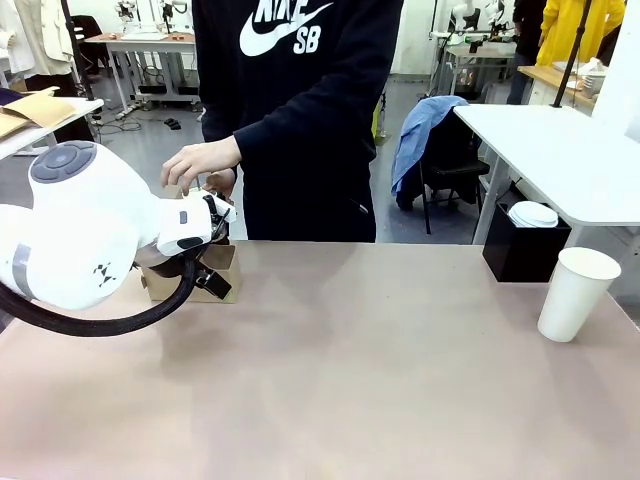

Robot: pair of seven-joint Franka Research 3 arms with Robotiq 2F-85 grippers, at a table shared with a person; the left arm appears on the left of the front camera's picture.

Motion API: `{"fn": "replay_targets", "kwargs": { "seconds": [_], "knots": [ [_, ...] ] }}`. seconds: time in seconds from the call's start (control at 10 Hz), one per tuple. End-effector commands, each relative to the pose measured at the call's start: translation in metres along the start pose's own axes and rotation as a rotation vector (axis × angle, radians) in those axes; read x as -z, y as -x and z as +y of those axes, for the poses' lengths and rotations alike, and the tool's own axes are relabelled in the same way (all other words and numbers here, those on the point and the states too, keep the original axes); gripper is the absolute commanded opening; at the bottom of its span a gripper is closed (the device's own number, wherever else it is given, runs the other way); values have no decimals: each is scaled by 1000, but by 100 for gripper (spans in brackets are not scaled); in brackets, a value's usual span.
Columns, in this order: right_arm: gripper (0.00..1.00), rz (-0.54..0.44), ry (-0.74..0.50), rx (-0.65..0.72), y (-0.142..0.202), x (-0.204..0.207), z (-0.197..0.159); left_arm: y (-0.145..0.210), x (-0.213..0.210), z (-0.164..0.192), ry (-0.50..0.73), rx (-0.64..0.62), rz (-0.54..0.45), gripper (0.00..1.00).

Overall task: Pour a drink into a cup and package it in a carrier.
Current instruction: Pick up the 600 ml Paper Cup and place it in the middle top area of the table.

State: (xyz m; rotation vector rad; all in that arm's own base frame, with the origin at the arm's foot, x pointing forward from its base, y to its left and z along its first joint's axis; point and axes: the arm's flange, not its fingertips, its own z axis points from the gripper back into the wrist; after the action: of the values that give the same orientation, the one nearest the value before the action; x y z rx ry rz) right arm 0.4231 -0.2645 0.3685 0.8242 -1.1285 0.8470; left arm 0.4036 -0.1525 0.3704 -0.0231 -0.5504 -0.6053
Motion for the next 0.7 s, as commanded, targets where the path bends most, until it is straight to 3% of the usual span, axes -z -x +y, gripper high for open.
{"fn": "replay_targets", "kwargs": {
  "seconds": [0.0,0.6],
  "knots": [
    [100,19,9,16,-5,0,3,0,0,1,1,-1,0,100],
    [100,-193,-116,-38,74,26,0,0,0,1,1,-1,0,100]
  ]
}}
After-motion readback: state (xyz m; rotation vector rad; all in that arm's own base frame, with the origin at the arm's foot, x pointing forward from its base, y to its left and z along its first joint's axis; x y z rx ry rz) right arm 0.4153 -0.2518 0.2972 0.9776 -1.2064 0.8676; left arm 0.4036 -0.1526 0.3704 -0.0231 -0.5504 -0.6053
